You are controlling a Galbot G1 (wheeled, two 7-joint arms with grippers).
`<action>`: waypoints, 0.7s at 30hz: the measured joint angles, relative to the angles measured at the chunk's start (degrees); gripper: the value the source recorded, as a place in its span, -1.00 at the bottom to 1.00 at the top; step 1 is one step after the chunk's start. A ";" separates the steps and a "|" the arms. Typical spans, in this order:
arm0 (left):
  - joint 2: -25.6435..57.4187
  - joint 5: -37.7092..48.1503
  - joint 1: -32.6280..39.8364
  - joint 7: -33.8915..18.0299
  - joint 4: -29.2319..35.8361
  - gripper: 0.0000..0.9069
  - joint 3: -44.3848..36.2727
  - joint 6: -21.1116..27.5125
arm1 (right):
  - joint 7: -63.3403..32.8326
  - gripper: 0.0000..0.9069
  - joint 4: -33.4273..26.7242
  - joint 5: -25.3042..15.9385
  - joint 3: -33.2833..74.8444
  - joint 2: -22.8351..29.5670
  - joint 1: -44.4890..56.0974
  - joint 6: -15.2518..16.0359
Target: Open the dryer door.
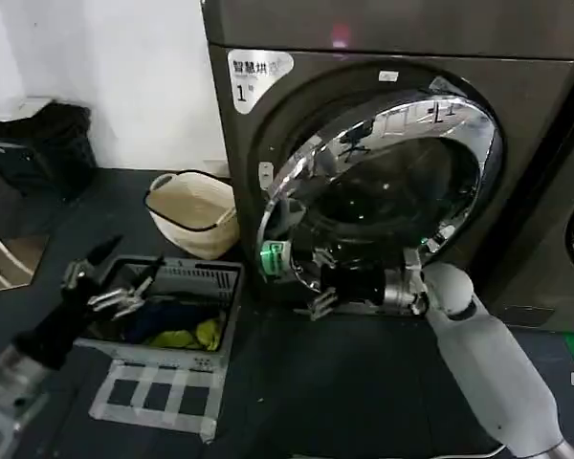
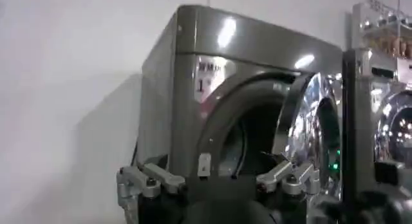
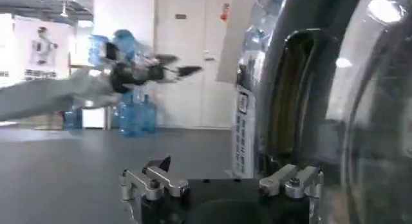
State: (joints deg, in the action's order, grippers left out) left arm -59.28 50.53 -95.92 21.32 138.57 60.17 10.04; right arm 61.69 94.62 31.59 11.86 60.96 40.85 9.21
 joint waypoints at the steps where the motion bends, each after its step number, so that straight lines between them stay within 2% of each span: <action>1: 0.82 0.50 0.82 0.49 -1.17 1.00 -0.42 -0.28 | 0.66 1.00 0.00 0.04 0.20 -0.21 0.17 -0.14; 14: 12.94 1.34 14.04 1.99 -16.40 1.00 -13.78 -5.04 | 8.62 1.00 2.05 1.55 2.57 -3.16 3.81 -0.80; 21: 16.41 4.91 22.92 2.01 -23.92 1.00 -23.04 -4.95 | 13.90 1.00 2.96 2.14 3.89 -4.60 5.29 -0.92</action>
State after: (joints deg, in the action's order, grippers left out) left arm -42.87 55.43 -73.01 23.33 114.65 37.13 5.09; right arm 75.59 97.58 33.74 15.74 56.37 46.14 8.28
